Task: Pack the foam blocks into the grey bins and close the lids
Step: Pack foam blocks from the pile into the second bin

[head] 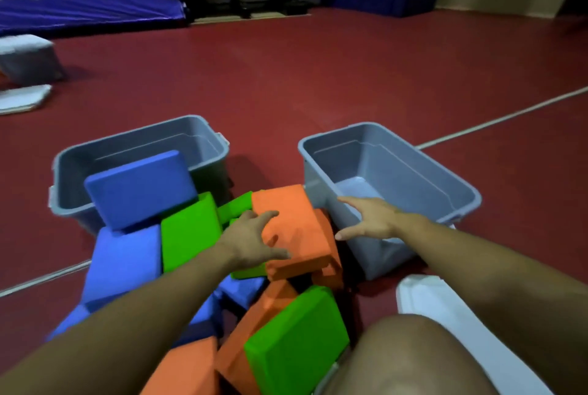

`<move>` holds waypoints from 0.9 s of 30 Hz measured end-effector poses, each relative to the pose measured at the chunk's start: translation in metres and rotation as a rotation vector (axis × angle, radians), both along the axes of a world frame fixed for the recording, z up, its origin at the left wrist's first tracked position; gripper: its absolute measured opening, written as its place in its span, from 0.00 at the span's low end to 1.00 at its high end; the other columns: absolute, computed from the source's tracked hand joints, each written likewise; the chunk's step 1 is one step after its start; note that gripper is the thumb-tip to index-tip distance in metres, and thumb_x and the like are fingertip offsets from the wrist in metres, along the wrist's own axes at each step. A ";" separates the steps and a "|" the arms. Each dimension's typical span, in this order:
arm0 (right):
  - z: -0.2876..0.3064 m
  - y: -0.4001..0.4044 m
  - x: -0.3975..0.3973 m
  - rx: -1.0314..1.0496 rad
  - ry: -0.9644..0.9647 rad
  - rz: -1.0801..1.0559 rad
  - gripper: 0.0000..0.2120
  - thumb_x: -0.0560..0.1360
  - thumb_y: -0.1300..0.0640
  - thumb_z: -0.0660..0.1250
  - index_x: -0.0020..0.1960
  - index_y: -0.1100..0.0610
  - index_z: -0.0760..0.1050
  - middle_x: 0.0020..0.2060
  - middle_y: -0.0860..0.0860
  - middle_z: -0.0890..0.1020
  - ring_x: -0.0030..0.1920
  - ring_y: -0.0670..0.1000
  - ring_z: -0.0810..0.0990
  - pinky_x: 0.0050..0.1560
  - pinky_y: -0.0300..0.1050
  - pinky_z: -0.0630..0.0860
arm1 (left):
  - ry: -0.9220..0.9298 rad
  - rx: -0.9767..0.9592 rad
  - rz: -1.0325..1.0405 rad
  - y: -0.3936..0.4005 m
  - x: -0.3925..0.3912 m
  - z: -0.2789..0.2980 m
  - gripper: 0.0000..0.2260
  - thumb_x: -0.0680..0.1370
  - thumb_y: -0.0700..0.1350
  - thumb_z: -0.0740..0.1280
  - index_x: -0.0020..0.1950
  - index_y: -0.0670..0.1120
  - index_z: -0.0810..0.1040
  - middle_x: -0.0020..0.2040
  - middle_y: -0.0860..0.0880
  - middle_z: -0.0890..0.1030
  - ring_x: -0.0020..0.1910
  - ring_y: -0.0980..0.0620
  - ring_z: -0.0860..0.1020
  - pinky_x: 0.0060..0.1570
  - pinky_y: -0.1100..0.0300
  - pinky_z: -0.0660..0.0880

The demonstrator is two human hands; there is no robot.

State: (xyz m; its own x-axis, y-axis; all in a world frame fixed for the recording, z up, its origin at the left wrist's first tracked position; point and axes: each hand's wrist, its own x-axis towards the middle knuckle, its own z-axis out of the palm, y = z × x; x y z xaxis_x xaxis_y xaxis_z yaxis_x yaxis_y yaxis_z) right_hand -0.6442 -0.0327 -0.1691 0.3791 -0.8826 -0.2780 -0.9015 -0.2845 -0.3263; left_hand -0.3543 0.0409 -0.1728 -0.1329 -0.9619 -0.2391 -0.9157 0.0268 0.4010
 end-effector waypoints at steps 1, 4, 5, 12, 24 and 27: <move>-0.012 -0.003 -0.008 -0.005 0.009 -0.022 0.57 0.57 0.21 0.66 0.79 0.47 0.56 0.76 0.52 0.65 0.74 0.55 0.65 0.73 0.51 0.63 | -0.052 -0.020 -0.034 -0.003 -0.009 -0.011 0.47 0.63 0.70 0.74 0.77 0.58 0.60 0.75 0.40 0.63 0.72 0.41 0.66 0.71 0.53 0.64; -0.046 -0.011 -0.031 -0.004 0.037 -0.056 0.59 0.54 0.17 0.61 0.78 0.44 0.57 0.73 0.53 0.69 0.72 0.57 0.68 0.71 0.53 0.65 | -0.153 -0.091 -0.116 -0.011 -0.032 -0.036 0.51 0.59 0.72 0.74 0.78 0.61 0.58 0.79 0.44 0.57 0.74 0.38 0.60 0.72 0.46 0.64; -0.056 -0.012 -0.038 0.000 0.056 -0.056 0.59 0.53 0.15 0.60 0.77 0.42 0.55 0.73 0.53 0.69 0.71 0.57 0.68 0.70 0.54 0.66 | -0.176 -0.103 -0.132 -0.012 -0.038 -0.043 0.52 0.58 0.72 0.74 0.78 0.62 0.56 0.79 0.46 0.56 0.75 0.39 0.56 0.70 0.42 0.65; -0.091 -0.008 -0.063 -0.051 0.281 0.037 0.51 0.62 0.20 0.61 0.75 0.31 0.39 0.41 0.53 0.78 0.51 0.60 0.79 0.49 0.50 0.75 | -0.334 -0.101 -0.158 -0.018 -0.055 -0.087 0.55 0.60 0.65 0.77 0.78 0.64 0.46 0.79 0.51 0.45 0.77 0.37 0.44 0.61 0.35 0.73; -0.095 0.024 -0.014 -0.176 0.284 0.013 0.52 0.60 0.17 0.57 0.77 0.34 0.43 0.30 0.51 0.70 0.42 0.57 0.80 0.43 0.47 0.74 | -0.286 -0.239 -0.190 -0.019 -0.027 -0.094 0.49 0.61 0.56 0.75 0.77 0.63 0.51 0.72 0.44 0.56 0.73 0.38 0.54 0.54 0.39 0.77; -0.092 0.039 -0.010 -0.150 0.262 -0.006 0.52 0.60 0.17 0.57 0.77 0.34 0.44 0.29 0.50 0.70 0.41 0.56 0.79 0.44 0.48 0.76 | -0.291 -0.252 -0.213 -0.013 -0.017 -0.090 0.51 0.59 0.58 0.74 0.77 0.62 0.51 0.72 0.44 0.58 0.73 0.37 0.57 0.54 0.40 0.77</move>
